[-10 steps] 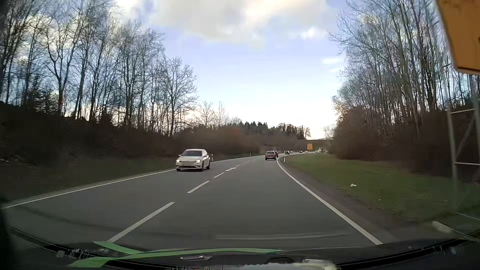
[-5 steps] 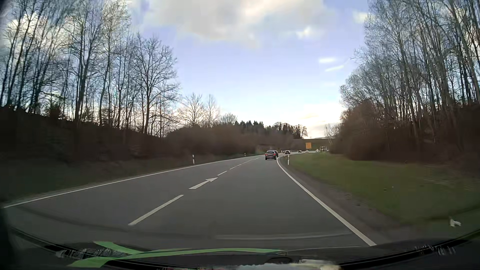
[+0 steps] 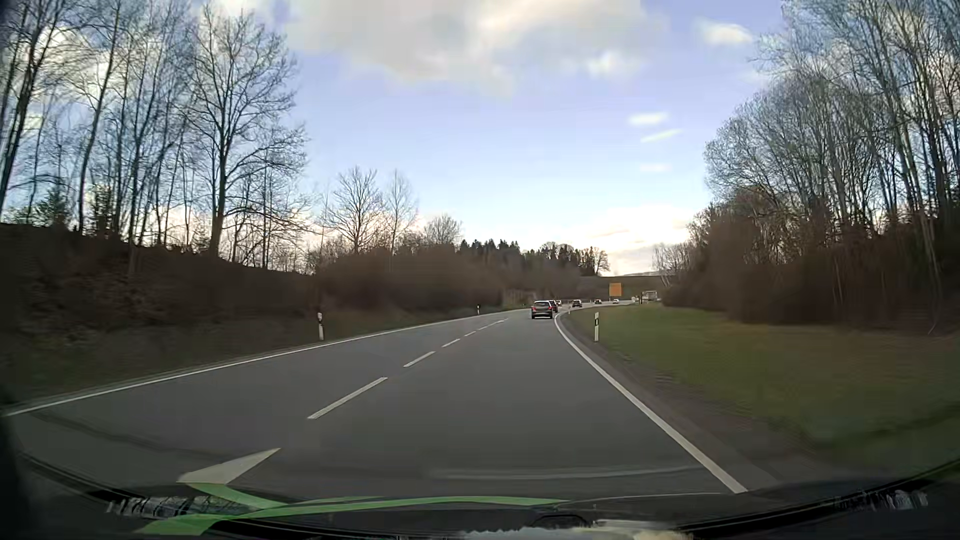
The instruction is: Follow the waypoints while adhering to traffic rules and regulations
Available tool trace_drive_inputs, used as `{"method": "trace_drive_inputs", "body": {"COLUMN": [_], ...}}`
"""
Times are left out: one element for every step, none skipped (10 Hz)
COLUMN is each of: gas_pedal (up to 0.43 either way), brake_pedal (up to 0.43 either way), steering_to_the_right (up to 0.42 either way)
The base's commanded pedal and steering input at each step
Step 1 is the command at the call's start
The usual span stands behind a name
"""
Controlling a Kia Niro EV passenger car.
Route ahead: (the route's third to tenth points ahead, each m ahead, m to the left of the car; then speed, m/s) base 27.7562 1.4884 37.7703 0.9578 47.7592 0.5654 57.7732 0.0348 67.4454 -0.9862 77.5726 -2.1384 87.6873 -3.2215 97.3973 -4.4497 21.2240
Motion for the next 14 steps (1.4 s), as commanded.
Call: {"method": "trace_drive_inputs", "body": {"gas_pedal": [0.189, 0.189, 0.189, 0.189, 0.189, 0.177, 0.177, 0.169, 0.157, 0.150, 0.138, 0.130, 0.130, 0.118], "brake_pedal": [0.000, 0.000, 0.000, 0.000, 0.000, 0.000, 0.000, 0.000, 0.000, 0.000, 0.000, 0.000, 0.000, 0.000], "steering_to_the_right": [0.004, 0.004, 0.004, 0.004, 0.004, 0.004, 0.004, 0.004, 0.004, 0.004, 0.004, 0.004, 0.005, 0.005]}}
